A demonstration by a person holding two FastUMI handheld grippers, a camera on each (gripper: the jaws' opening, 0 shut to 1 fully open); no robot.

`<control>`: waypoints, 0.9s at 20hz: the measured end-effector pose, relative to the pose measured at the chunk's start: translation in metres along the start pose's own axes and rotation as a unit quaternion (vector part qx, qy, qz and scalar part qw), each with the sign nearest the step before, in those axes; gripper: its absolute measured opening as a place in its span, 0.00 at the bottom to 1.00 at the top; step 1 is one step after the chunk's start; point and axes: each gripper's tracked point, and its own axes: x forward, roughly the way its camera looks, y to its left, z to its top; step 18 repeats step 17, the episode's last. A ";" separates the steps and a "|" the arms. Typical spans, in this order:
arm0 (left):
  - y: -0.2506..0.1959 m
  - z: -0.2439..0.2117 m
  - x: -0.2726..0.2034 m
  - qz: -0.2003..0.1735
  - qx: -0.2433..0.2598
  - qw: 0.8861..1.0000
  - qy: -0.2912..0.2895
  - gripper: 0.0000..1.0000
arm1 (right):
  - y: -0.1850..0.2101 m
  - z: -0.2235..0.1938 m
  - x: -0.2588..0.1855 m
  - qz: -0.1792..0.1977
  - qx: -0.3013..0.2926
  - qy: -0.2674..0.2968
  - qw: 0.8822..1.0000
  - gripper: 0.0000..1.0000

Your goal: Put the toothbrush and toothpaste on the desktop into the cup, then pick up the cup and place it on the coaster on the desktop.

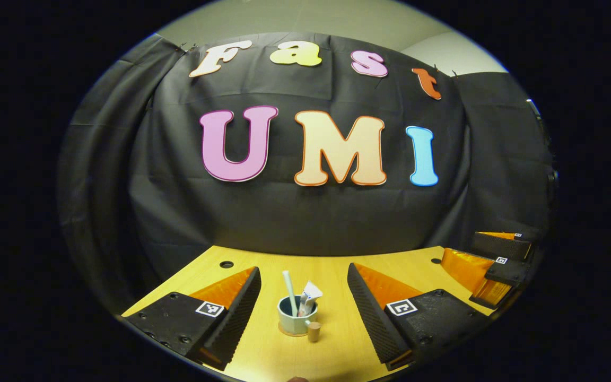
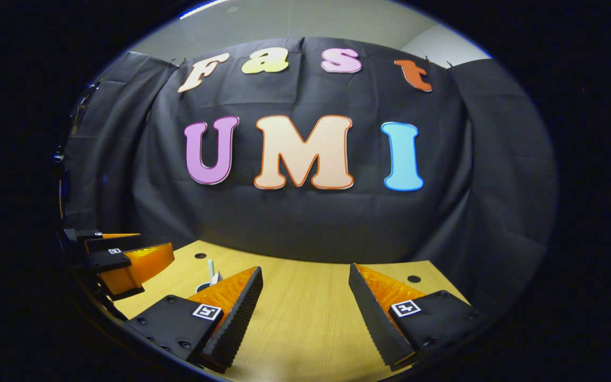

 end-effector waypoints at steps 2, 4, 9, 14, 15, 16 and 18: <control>-0.008 0.014 -0.001 -0.004 -0.001 1.000 -0.014 0.94 | -0.011 0.007 -0.006 -0.008 0.007 -0.004 1.000 1.00; -0.011 0.027 -0.002 -0.002 0.000 1.000 -0.029 0.94 | -0.020 0.011 -0.009 -0.016 0.018 -0.005 1.000 1.00; -0.016 0.047 -0.008 0.000 -0.001 0.999 -0.053 0.94 | -0.031 0.033 -0.018 -0.027 0.023 -0.030 0.999 1.00; -0.013 0.065 -0.015 0.007 -0.004 0.997 -0.075 0.94 | -0.035 0.064 -0.024 -0.032 0.036 -0.061 0.997 1.00; -0.011 0.070 -0.013 0.009 -0.004 0.997 -0.079 0.94 | -0.035 0.068 -0.024 -0.032 0.035 -0.065 0.997 0.99; -0.010 0.074 -0.014 0.010 -0.002 0.996 -0.083 0.94 | -0.033 0.072 -0.025 -0.032 0.036 -0.070 0.996 1.00; -0.009 0.076 -0.015 0.012 -0.001 0.996 -0.087 0.94 | -0.032 0.076 -0.026 -0.032 0.036 -0.074 0.996 0.99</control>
